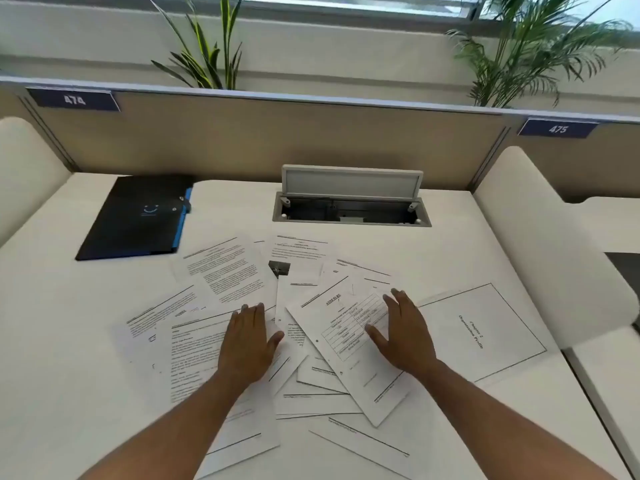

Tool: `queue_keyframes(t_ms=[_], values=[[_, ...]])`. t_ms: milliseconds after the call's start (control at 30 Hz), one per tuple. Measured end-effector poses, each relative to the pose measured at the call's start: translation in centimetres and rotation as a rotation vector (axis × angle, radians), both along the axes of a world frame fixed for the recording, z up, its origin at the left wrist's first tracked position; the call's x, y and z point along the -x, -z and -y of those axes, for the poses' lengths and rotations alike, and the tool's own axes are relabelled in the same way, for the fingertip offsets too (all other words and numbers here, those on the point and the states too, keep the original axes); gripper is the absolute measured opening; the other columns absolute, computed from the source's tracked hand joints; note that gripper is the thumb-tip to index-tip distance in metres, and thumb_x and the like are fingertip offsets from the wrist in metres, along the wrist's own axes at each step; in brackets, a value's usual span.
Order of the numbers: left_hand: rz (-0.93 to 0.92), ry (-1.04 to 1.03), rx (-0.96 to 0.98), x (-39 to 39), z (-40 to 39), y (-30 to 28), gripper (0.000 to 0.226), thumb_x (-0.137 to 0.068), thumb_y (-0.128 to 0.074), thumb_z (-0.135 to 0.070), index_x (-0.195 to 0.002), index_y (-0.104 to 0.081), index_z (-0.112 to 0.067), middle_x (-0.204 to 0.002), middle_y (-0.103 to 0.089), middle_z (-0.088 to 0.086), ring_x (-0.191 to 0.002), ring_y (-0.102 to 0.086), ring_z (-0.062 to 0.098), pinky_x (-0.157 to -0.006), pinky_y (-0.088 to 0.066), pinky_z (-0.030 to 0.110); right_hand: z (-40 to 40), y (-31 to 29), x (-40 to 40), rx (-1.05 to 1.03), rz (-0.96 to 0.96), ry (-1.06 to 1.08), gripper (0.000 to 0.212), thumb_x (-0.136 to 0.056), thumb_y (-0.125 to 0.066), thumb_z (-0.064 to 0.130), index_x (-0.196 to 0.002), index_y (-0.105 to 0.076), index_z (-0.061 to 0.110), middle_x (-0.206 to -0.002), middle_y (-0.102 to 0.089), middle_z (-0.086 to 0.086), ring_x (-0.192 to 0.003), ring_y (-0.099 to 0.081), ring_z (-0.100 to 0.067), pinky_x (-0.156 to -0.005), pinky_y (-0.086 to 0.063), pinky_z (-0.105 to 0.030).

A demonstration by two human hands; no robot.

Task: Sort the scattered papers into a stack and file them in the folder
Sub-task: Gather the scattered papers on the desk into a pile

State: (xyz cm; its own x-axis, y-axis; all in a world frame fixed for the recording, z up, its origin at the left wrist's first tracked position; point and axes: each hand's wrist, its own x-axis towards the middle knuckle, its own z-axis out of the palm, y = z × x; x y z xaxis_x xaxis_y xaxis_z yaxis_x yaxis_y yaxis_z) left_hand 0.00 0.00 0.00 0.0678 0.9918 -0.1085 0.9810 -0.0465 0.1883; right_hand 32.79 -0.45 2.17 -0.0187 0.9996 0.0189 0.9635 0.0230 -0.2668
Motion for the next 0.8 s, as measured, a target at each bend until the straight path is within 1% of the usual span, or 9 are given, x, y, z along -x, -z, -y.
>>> queue_keyframes(t_ms=[133,200,300,367,433,500,600,700,800], values=[[-0.011,-0.026,0.018,-0.8,1.4,0.8,0.079,-0.098,-0.034,-0.058,-0.155,-0.017,-0.006,-0.160,-0.025,0.011,-0.151,-0.015,0.028,-0.124,-0.009,0.039,0.9,1.4,-1.4,0.095,-0.002,0.097,0.091,-0.088,-0.058,0.072,-0.155,-0.038,0.014,-0.166,-0.030,-0.011,-0.154,-0.027,-0.028,-0.119,-0.034,-0.047],[0.005,-0.011,0.008,-1.8,1.8,0.8,0.074,-0.098,-0.042,-0.051,-0.154,-0.023,-0.006,-0.158,-0.028,0.011,-0.149,-0.021,0.029,-0.124,-0.012,0.039,1.2,1.9,-1.8,0.128,0.006,0.128,0.099,-0.080,-0.060,0.080,-0.153,-0.041,0.017,-0.161,-0.036,-0.009,-0.148,-0.035,-0.028,-0.112,-0.040,-0.046],[0.107,-0.013,-0.051,-3.9,2.2,0.2,0.058,-0.094,-0.055,-0.042,-0.141,-0.044,-0.009,-0.138,-0.044,0.009,-0.128,-0.044,0.026,-0.112,-0.035,0.035,1.2,2.1,-2.3,0.131,0.011,0.134,0.110,-0.066,-0.064,0.088,-0.150,-0.046,0.020,-0.149,-0.047,-0.005,-0.134,-0.045,-0.028,-0.104,-0.046,-0.043],[0.166,-0.021,-0.048,-5.5,2.4,-0.1,0.049,-0.094,-0.057,-0.041,-0.131,-0.053,-0.011,-0.126,-0.048,0.007,-0.114,-0.050,0.022,-0.098,-0.045,0.034,1.1,2.4,-2.6,0.139,-0.011,0.160,0.115,-0.058,-0.069,0.089,-0.150,-0.046,0.022,-0.144,-0.049,-0.003,-0.129,-0.046,-0.027,-0.100,-0.047,-0.042],[0.220,-0.024,-0.036,-7.1,2.4,-0.4,0.044,-0.093,-0.059,-0.042,-0.124,-0.058,-0.012,-0.117,-0.049,0.005,-0.106,-0.051,0.021,-0.091,-0.048,0.035,1.0,2.5,-2.7,0.166,-0.038,0.198,0.122,-0.052,-0.072,0.089,-0.151,-0.043,0.025,-0.141,-0.048,-0.003,-0.127,-0.046,-0.027,-0.100,-0.046,-0.043],[0.243,-0.044,-0.014,-8.3,2.3,-0.4,0.044,-0.091,-0.062,-0.044,-0.122,-0.059,-0.014,-0.115,-0.049,0.003,-0.105,-0.050,0.021,-0.089,-0.047,0.035,0.7,2.4,-2.8,0.208,-0.066,0.240,0.130,-0.045,-0.075,0.090,-0.154,-0.038,0.028,-0.140,-0.046,-0.006,-0.126,-0.047,-0.028,-0.100,-0.045,-0.043],[0.194,-0.084,0.074,-9.2,2.1,-0.2,0.053,-0.090,-0.062,-0.048,-0.132,-0.051,-0.017,-0.124,-0.046,0.004,-0.113,-0.047,0.022,-0.093,-0.045,0.035,0.0,1.9,-3.1,0.262,-0.099,0.309,0.139,-0.042,-0.081,0.085,-0.157,-0.030,0.026,-0.137,-0.047,-0.007,-0.127,-0.048,-0.029,-0.101,-0.043,-0.043],[0.238,-0.129,0.117,-9.2,2.0,0.1,0.061,-0.088,-0.066,-0.045,-0.138,-0.044,-0.019,-0.126,-0.045,0.005,-0.116,-0.047,0.023,-0.095,-0.046,0.036,-0.6,1.5,-3.5,0.290,-0.131,0.339,0.126,-0.052,-0.088,0.071,-0.155,-0.033,0.023,-0.139,-0.054,-0.006,-0.128,-0.051,-0.030,-0.103,-0.042,-0.042],[0.327,-0.159,0.153,-9.1,1.6,0.2,0.062,-0.086,-0.071,-0.040,-0.136,-0.043,-0.018,-0.124,-0.047,0.006,-0.113,-0.053,0.024,-0.092,-0.049,0.039,-0.8,1.0,-4.7,0.306,-0.330,0.386,0.080,-0.065,-0.092,0.045,-0.135,-0.057,0.025,-0.129,-0.070,0.001,-0.116,-0.065,-0.023,-0.095,-0.050,-0.037]])
